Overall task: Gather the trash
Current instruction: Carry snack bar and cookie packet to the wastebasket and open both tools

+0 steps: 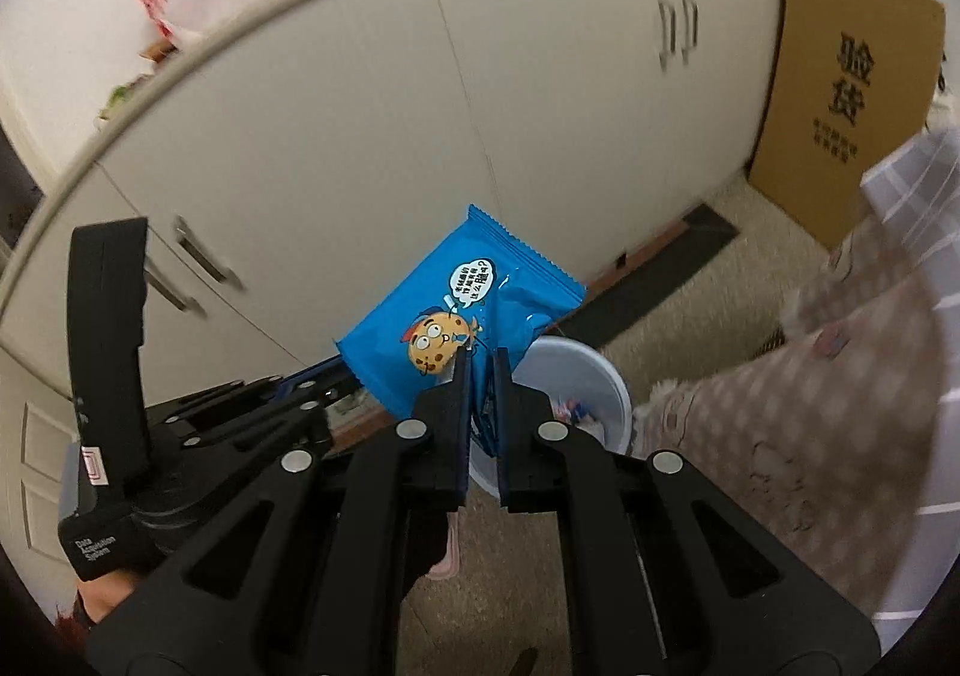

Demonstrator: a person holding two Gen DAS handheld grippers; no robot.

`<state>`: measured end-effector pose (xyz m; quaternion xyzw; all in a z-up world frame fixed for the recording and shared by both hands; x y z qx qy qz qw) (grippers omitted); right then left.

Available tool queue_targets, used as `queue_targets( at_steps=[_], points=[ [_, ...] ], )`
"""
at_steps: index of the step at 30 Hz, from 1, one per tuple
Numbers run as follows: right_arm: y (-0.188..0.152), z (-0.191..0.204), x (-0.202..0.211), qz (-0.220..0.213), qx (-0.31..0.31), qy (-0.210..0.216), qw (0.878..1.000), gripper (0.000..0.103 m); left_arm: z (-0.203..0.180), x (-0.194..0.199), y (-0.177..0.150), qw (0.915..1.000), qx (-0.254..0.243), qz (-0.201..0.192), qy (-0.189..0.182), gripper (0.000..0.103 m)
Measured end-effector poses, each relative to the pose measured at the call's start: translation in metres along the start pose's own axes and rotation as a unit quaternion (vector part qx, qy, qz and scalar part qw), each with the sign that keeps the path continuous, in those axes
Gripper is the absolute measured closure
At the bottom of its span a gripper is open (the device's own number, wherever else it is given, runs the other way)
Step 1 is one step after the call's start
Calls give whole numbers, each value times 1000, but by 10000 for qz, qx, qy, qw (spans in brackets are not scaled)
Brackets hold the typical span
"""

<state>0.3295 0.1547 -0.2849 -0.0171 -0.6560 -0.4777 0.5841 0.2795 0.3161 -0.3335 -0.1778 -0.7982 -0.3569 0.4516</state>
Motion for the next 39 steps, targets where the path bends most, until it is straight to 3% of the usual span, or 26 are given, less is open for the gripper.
queue_targets(
  at_steps=[9,16,21,26,28,30,39],
  points=[
    [-54,-18,-91,886,-388,-61,9953,96,32,-78,-33,9963,416,751,76,97],
    [-84,-41,-145,1432,-727,-173,9869,96,44,-117,-47,9933,513,1025,150,97],
    [-93,-46,-175,1674,-874,-143,9819,96,42,-136,-47,9923,441,1146,138,97],
    [-90,-55,-195,1652,-984,-30,9813,95,42,-156,-50,9908,334,1302,134,97],
    [-89,-58,-202,1654,-1017,67,9809,85,42,-161,-51,9904,318,1336,156,97],
    [-88,-61,-206,1641,-1046,66,9809,58,42,-168,-53,9897,299,1390,150,96],
    [-96,-69,-213,1606,-1029,-108,9816,56,41,-192,-62,9867,193,1579,328,96]
  ],
)
Point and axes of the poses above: each gripper's, at about its wrist camera, not at the fingertips, and x roughly against the way its jaws point, z to its left, y to its top, the point moved 3 cm from there along -x, roughly the way its jaws point, and after that the axes turned 9 degrees about x, right-handed, at the moved point
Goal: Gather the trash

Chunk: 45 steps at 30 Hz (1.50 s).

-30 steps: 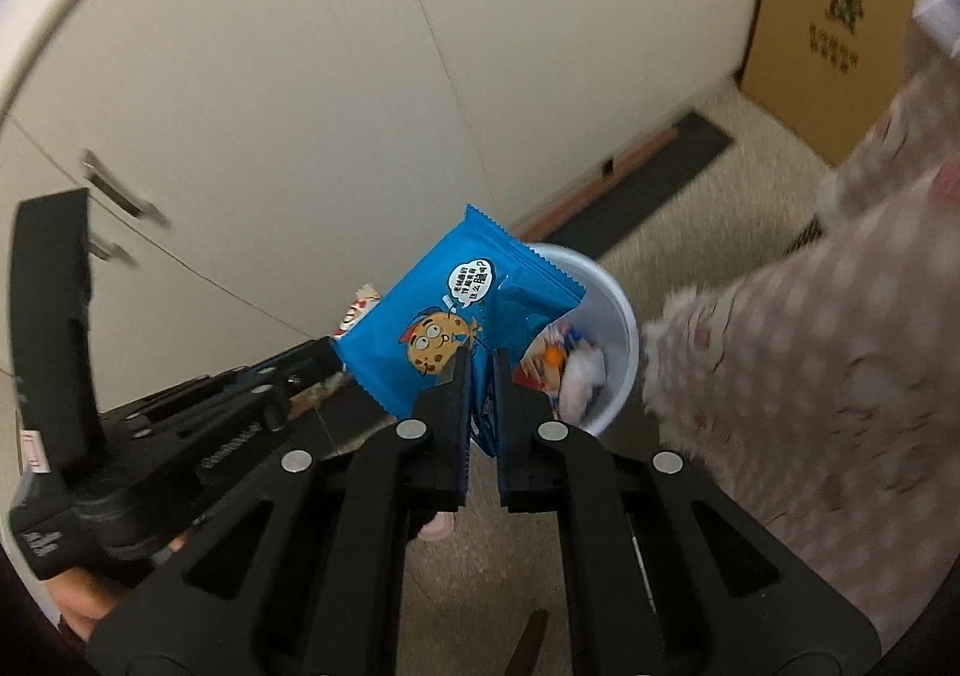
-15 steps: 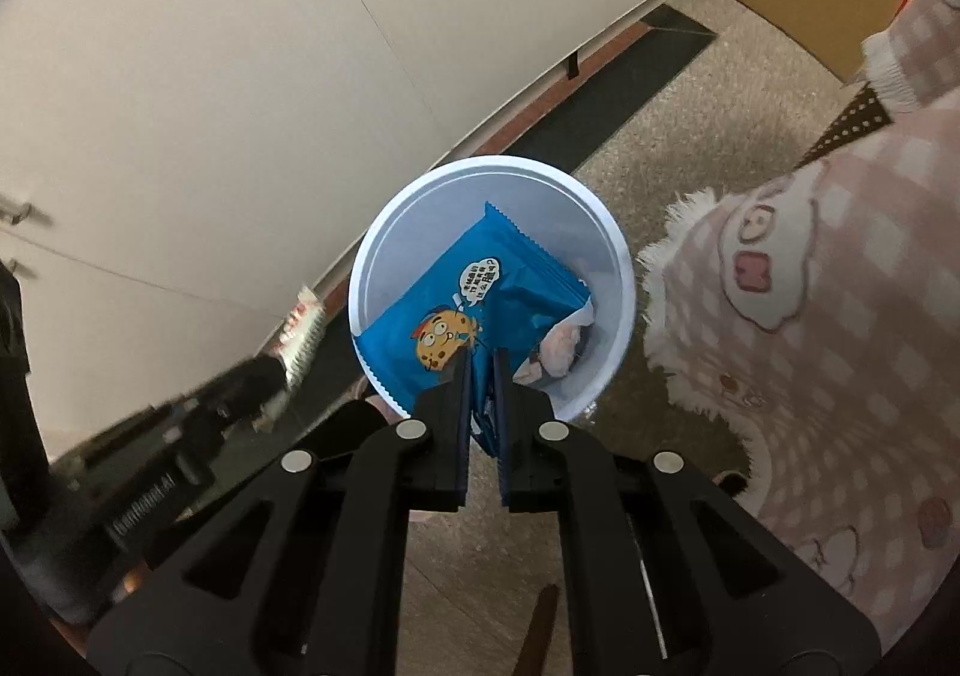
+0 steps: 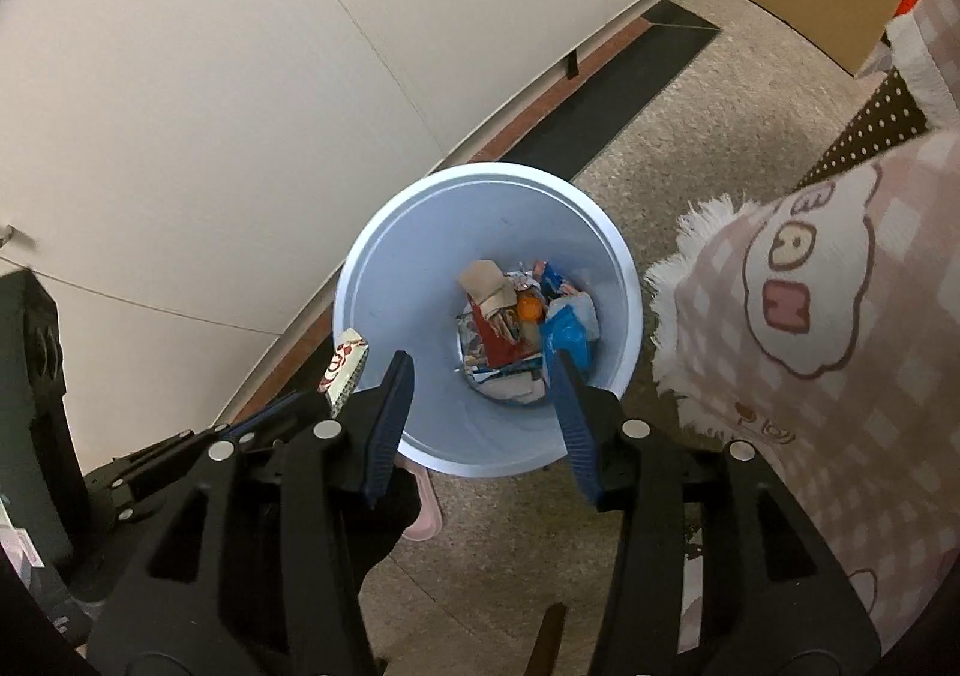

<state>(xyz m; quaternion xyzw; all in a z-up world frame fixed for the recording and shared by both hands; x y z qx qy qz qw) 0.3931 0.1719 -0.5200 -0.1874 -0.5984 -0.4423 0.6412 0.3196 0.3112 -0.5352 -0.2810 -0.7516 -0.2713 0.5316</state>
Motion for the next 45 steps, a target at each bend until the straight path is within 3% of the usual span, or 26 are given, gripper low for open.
queue_targets(
  at_steps=[3,10,18,19,22,28,32,38,42,45],
  points=[
    [-5,2,0,-14,38,-118,9999,56,-2,-10,1,9999,-74,55,144,96],
    [-14,-3,15,-285,-30,-573,9979,51,-7,-17,6,9998,-148,98,18,96],
    [-17,-3,42,-692,25,-981,9928,43,-21,3,8,9983,-230,-349,-413,93],
    [-17,-1,42,-705,100,-1035,9921,43,-23,5,9,9981,-209,-392,-430,90],
    [-19,0,44,-710,183,-1099,9912,43,-21,15,12,9969,-47,-594,-519,66],
    [-23,3,56,-682,192,-1064,9918,43,-19,33,13,9959,-113,-851,-273,61],
    [-22,14,77,-824,335,-1122,9897,42,-23,75,6,9922,-184,-1230,-46,46],
    [-18,43,138,-1267,583,-1066,9845,37,-26,155,-1,9850,-377,-1680,41,35],
    [-19,68,205,-1778,789,-1117,9745,29,-31,229,-9,9758,-430,-2141,-76,34],
    [-24,81,254,-1966,913,-1170,9692,21,-43,291,-26,9638,-559,-2606,-81,32]
  ],
)
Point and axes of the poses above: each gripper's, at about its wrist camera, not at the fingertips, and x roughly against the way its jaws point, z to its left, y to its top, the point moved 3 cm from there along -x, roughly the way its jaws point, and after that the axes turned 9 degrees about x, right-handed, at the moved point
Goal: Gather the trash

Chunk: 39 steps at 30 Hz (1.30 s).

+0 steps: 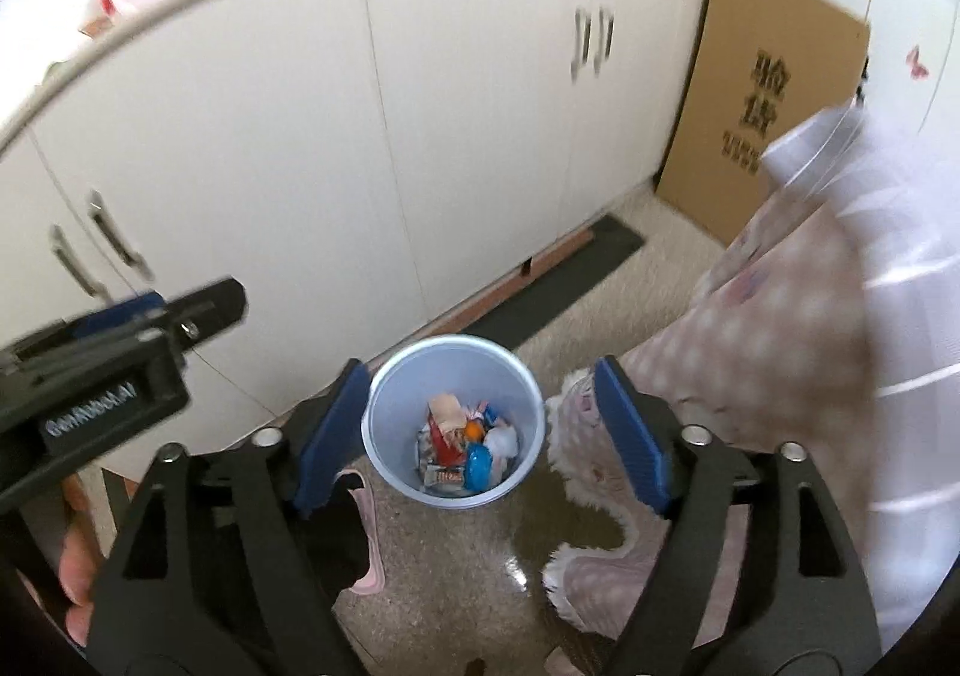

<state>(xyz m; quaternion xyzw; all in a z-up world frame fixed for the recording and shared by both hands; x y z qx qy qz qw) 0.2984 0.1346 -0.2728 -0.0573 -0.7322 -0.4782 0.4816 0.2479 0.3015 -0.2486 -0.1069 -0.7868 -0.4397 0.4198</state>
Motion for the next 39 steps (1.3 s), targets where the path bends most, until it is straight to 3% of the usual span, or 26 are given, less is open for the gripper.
queue_targets(
  at_steps=[5,9,17,29,39],
  points=[
    [11,-11,83,-455,56,-283,9985,15,-32,88,8,9965,-415,-600,-417,21],
    [4,-34,153,-909,-228,-452,9946,13,-63,154,1,9875,-857,-1139,-669,18],
    [-35,-81,267,-1641,-667,-1311,9754,11,-117,244,-24,9676,-1359,-1820,-1104,13],
    [-91,-117,385,-2605,-1299,-2053,9344,7,-182,317,-71,9350,-1946,-2261,-1918,9],
    [-114,-99,423,-2892,-1205,-2389,9191,6,-185,344,-93,9250,-2054,-2455,-2047,9]
  ],
)
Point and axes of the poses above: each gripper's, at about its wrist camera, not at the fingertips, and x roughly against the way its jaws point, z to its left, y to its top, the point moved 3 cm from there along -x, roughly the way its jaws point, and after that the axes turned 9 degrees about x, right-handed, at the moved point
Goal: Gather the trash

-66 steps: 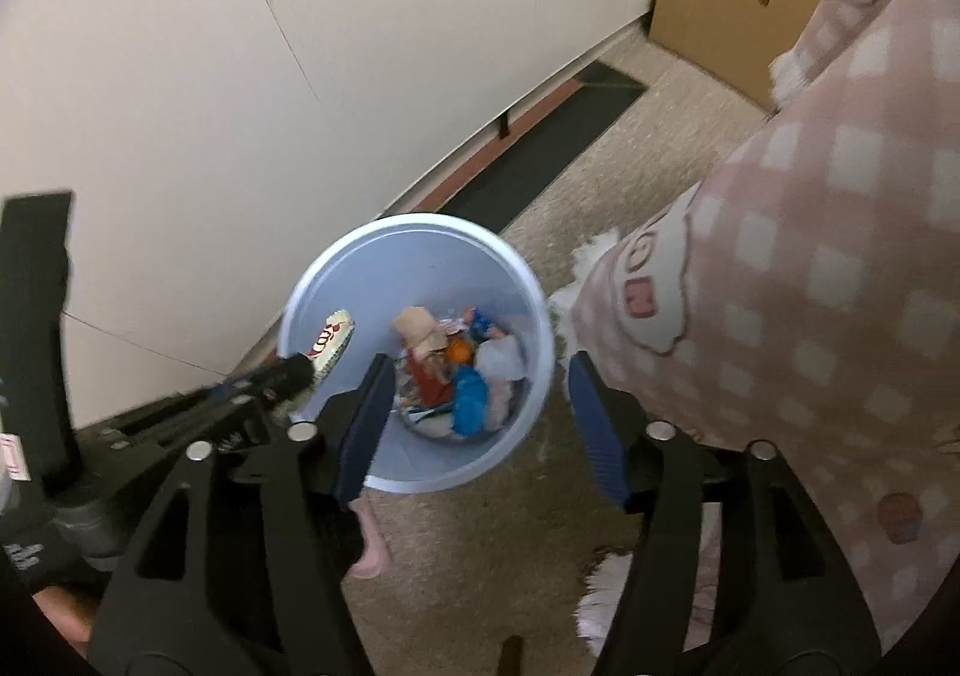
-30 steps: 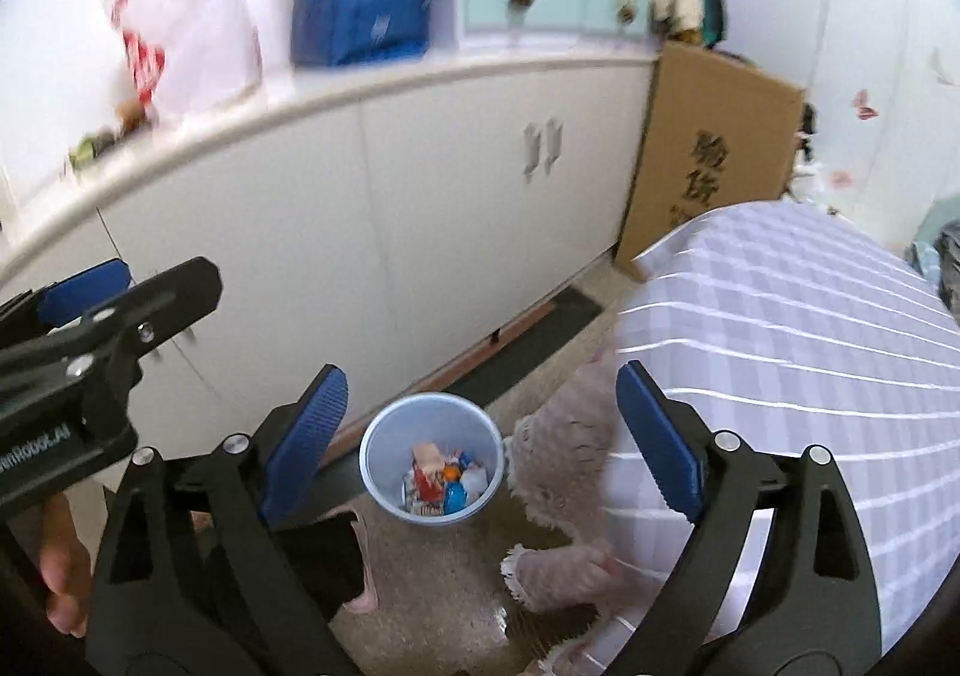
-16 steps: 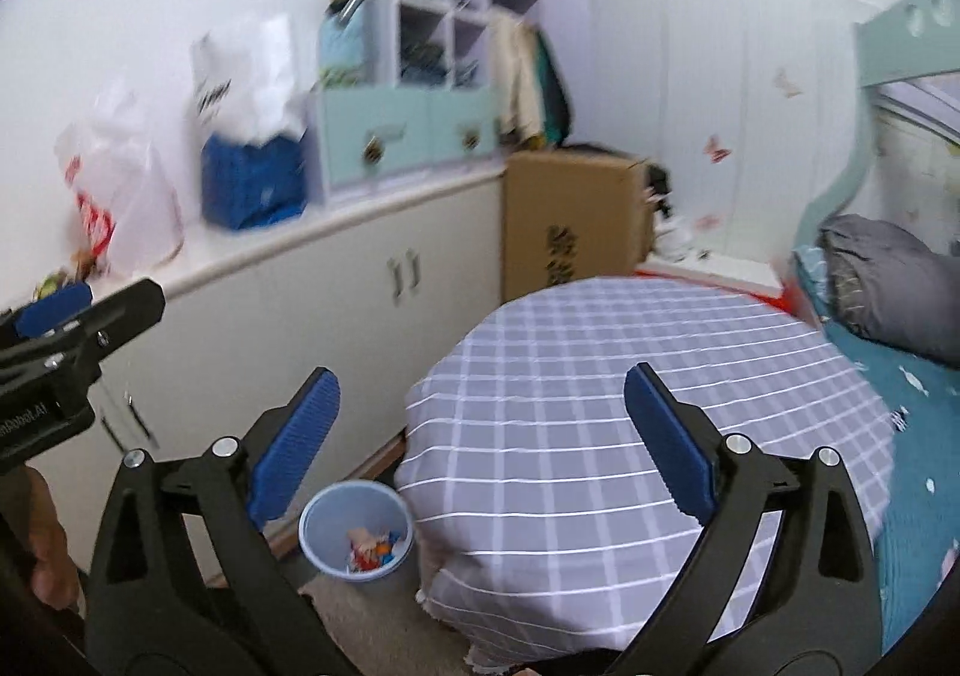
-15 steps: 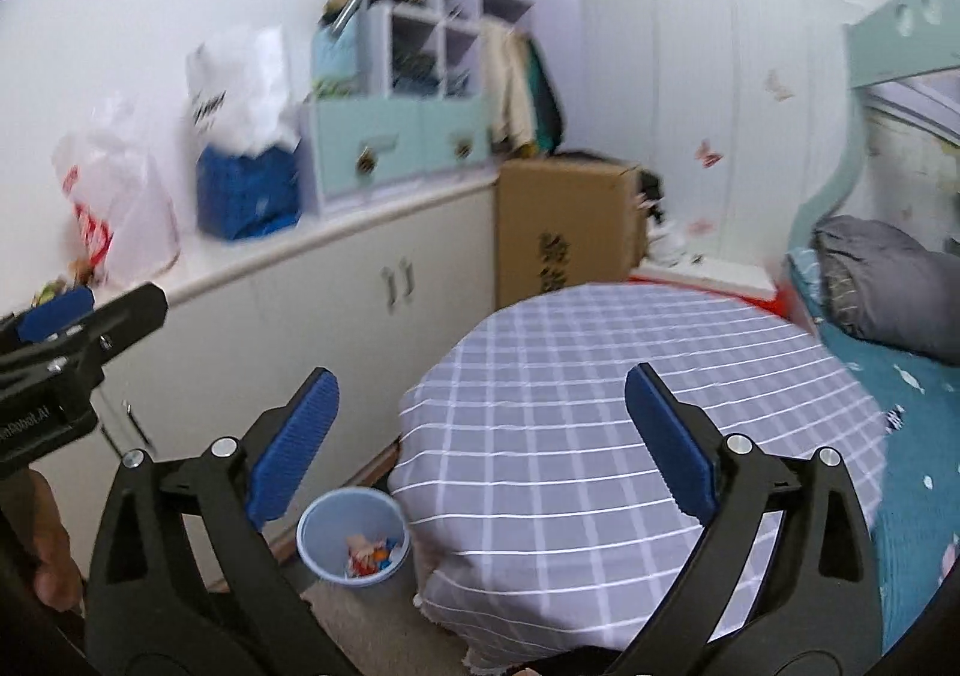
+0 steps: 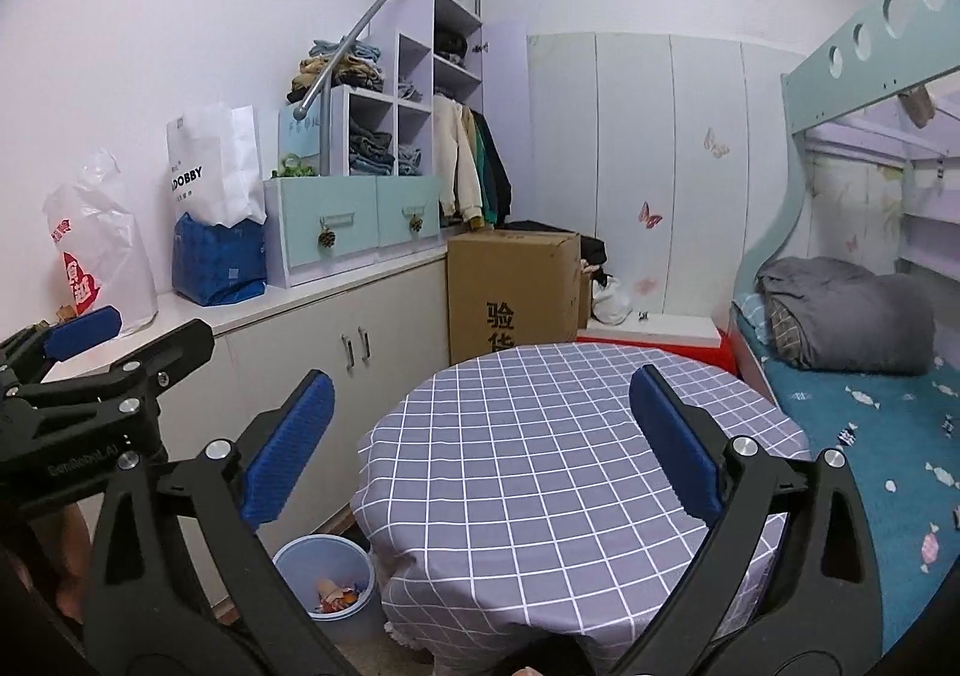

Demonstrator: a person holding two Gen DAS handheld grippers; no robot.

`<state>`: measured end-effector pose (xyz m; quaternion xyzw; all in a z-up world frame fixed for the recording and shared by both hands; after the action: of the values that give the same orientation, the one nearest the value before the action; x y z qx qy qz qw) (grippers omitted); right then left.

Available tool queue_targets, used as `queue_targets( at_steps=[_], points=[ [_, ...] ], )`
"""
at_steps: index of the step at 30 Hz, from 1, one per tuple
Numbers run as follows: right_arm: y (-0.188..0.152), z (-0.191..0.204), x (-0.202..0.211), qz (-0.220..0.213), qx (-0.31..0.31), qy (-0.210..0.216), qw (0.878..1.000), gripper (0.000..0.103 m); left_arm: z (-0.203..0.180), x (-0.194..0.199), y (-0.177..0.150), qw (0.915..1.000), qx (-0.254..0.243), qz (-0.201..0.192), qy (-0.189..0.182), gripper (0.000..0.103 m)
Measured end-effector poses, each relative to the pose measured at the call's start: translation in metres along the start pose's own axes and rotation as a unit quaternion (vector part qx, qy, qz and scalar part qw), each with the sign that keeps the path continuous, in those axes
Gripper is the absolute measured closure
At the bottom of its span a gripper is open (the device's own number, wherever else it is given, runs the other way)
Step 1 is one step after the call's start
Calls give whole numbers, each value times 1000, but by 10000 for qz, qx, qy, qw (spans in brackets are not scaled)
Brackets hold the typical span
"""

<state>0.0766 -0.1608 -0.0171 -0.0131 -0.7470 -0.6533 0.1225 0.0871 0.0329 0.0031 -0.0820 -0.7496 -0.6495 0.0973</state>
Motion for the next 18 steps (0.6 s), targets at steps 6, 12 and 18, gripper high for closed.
queue_targets(
  at_steps=[6,12,18],
  points=[
    [1,-4,17,-78,-7,-5,10000,6,-8,18,2,9998,-69,-175,16,9],
    [4,-8,30,-147,0,-30,9999,6,-15,27,1,9997,-86,-222,-17,9],
    [3,-14,34,-192,-44,-78,9998,6,-22,31,0,9997,-122,-203,-65,9]
  ],
)
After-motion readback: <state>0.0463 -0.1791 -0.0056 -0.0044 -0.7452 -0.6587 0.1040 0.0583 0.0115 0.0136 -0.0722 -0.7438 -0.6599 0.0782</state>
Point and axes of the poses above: each gripper's, at about its wrist camera, not at the fingertips, and x roughly against the way its jaws point, z to its left, y to its top, the point moved 3 cm from there along -x, roughly the way its jaws point, and after that the axes turned 9 degrees about x, right-handed, at the moved point
